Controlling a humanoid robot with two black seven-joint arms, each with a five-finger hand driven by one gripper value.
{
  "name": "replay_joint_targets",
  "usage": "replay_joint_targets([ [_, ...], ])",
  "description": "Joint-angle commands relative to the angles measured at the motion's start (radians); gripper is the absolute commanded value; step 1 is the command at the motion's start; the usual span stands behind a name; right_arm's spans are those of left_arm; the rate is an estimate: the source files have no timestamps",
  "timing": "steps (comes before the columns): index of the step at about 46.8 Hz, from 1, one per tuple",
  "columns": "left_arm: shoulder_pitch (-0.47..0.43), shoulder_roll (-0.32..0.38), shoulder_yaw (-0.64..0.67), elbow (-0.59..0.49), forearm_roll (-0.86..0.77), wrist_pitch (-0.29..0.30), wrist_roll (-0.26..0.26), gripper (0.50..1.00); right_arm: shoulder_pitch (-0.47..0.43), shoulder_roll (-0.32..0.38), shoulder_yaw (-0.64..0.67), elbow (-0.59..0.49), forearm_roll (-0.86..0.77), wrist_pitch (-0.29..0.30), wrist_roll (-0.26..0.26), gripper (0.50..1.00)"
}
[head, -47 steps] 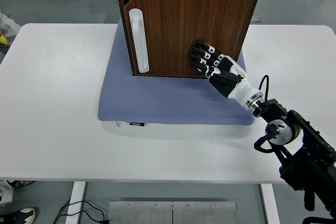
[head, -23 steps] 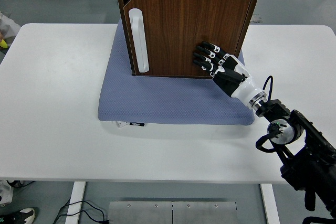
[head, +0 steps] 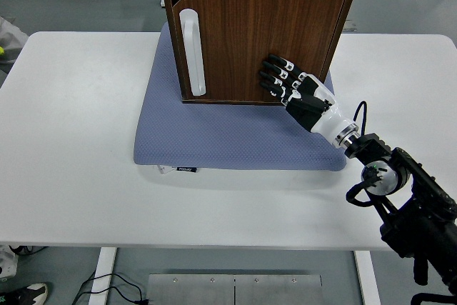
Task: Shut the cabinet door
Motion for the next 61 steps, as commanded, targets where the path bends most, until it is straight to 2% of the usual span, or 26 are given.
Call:
replay_joint_targets([
  [1, 0.0, 0.0, 0.0, 0.0, 0.0, 0.0, 0.0, 1.0, -0.025, 0.0, -0.003, 0.007, -0.002, 0.032, 0.0, 1.0],
  [6, 0.0, 0.0, 0.0, 0.0, 0.0, 0.0, 0.0, 1.0, -0.06, 0.0, -0.003, 0.036, -0.004, 0.074, 0.0, 1.0],
  [12, 0.0, 0.0, 0.0, 0.0, 0.0, 0.0, 0.0, 1.0, -0.105, 0.0, -0.002, 0.105, -0.002, 0.092, -0.001, 1.0],
  [22, 0.0, 0.0, 0.0, 0.0, 0.0, 0.0, 0.0, 1.0, -0.181, -0.093, 0.004, 0.167, 0.0, 0.117, -0.001, 1.0],
  [28, 0.001, 0.0, 0.0, 0.0, 0.0, 0.0, 0.0, 1.0, -0.223, -0.138, 0.017, 0.196, 0.001, 0.117, 0.002, 1.0],
  [42, 0.001, 0.0, 0.0, 0.0, 0.0, 0.0, 0.0, 1.0, -0.316, -0.209, 0.147, 0.222, 0.003, 0.117, -0.003, 1.0],
  [56, 0.001, 0.0, 0.0, 0.0, 0.0, 0.0, 0.0, 1.0, -0.338, -0.236, 0.248, 0.216, 0.062, 0.117, -0.005, 1.0],
  [61, 0.001, 0.0, 0.0, 0.0, 0.0, 0.0, 0.0, 1.0, -0.33, -0.235, 0.276, 0.202, 0.081, 0.091, -0.005, 1.0],
])
